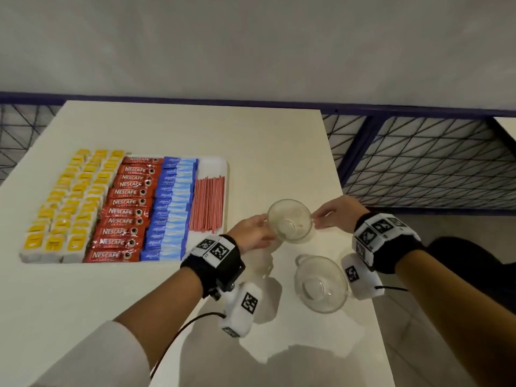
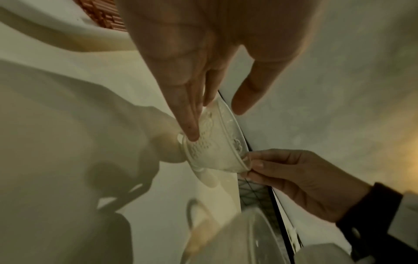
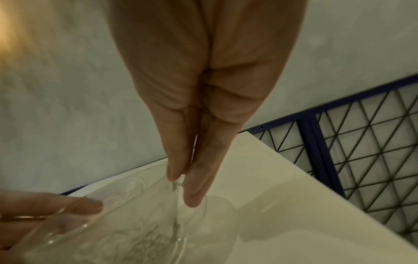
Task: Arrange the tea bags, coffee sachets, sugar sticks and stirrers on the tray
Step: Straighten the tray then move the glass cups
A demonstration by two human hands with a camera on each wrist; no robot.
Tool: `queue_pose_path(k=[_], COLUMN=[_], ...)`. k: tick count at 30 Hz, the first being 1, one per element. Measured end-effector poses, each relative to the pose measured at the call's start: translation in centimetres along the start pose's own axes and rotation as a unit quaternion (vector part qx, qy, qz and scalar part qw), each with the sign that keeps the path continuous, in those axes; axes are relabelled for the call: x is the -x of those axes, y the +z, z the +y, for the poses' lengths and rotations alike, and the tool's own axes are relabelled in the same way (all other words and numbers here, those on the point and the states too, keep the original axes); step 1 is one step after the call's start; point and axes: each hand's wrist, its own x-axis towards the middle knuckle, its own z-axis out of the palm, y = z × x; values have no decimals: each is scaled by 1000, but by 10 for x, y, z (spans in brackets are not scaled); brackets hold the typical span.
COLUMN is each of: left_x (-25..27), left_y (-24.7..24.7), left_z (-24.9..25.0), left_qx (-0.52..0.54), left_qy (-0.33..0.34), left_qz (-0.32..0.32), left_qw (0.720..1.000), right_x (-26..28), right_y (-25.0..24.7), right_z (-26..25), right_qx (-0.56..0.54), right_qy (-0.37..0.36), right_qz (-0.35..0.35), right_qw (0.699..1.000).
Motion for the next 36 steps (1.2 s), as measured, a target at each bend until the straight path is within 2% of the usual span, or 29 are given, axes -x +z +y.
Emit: queue_pose_path(k=[5, 11, 19, 24, 29, 33, 36], left_x=[-18, -41, -73, -77, -75, -58, -31], left_y=[-23, -48, -69, -69, -67, -68, -61], left_z=[30, 52, 62, 64, 66, 57, 45], left_qx=[71, 105, 80, 52, 72, 34, -45], left_qy=[24, 25, 19, 33, 24, 39, 41], left_qz=[83, 108, 139, 153, 158, 173, 145], left_qw=[994, 988, 987, 986, 985, 984, 988], right_x=[-38, -77, -106, -108, -104, -78, -41], right_y=[1, -2, 0, 4, 2, -13, -24], right_z=[-31, -59, -67, -73, -78, -69, -45], right_qx=[-25, -40, -120, -112, -81, -109, -85], right_qy=[-29, -30, -15, -9, 1, 12, 17], right_qz=[1, 1, 4, 9, 22, 11, -7], right_qw=[999, 999, 993, 994, 996, 994, 996])
